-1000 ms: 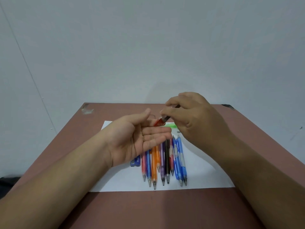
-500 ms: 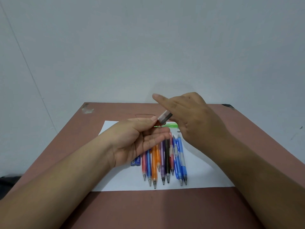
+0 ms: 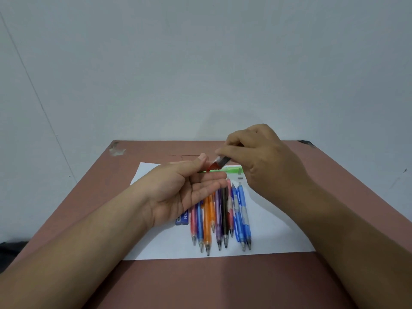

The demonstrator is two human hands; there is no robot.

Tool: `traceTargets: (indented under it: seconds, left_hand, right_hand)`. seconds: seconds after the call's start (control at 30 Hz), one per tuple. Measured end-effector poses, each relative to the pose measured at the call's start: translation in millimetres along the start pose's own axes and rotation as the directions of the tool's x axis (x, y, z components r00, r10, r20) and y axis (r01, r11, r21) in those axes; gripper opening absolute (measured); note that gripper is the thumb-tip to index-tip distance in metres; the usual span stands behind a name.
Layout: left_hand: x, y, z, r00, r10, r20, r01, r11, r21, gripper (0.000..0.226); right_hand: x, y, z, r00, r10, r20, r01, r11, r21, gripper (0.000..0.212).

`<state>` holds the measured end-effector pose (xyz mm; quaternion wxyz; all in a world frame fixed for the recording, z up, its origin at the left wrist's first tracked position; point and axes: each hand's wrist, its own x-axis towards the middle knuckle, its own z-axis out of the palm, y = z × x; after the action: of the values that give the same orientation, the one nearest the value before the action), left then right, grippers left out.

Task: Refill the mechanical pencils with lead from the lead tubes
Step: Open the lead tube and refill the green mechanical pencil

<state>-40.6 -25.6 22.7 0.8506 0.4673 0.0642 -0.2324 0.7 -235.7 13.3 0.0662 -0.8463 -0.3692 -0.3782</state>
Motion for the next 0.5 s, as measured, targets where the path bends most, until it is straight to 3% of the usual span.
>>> traceTargets:
  seconds: [0.03, 0.13, 0.2, 0.3, 0.4, 0.43, 0.5]
  left_hand:
    - [-0.4, 0.3, 0.1, 1.000, -0.005, 0.004, 0.005, 1.000, -0.003, 0.038]
    - [-1.0, 0.4, 1.8, 1.000, -0.003, -0.003, 0.003, 1.000, -0.013, 0.039]
    - [-1.1, 0.5, 2.9, 1.000, 0.003, -0.009, -0.003, 1.000, -0.010, 0.037]
    - [-0.5, 0.6, 2.4, 1.000, 0.007, -0.005, -0.008, 1.000, -0.007, 0.040]
    - [0.5, 0.0, 1.6, 1.000, 0.015, -0.003, -0.015, 1.000, -0.010, 0.045]
    - [0.6, -0.1, 1.8, 1.000, 0.017, -0.005, -0.017, 1.000, -0.012, 0.045]
    - [0.9, -0.1, 2.5, 1.000, 0.019, -0.010, -0.019, 1.000, -0.006, 0.045]
  right_hand:
    - [-0.4, 0.8, -0.3, 1.000, 0.001, 0.011, -0.001, 1.000, -0.001, 0.059]
    - [3.9, -0.1, 0.4, 0.991, 0.122, 0.059, -0.123, 0.992, 0.019, 0.097]
    - [4.0, -1.7, 0.1, 0.988, 0.137, 0.065, -0.138, 0.990, 0.024, 0.105]
    - [3.2, -1.4, -1.4, 0.993, 0.112, 0.022, -0.113, 0.993, 0.018, 0.096]
    - [-0.5, 3.9, -0.4, 1.000, 0.027, 0.014, -0.028, 0.999, 0.027, 0.056]
    - [-1.6, 5.4, -0.1, 1.000, 0.016, 0.015, -0.017, 0.999, 0.027, 0.053]
    - [-1.4, 5.1, 0.2, 0.998, 0.053, 0.019, -0.053, 0.998, 0.026, 0.069]
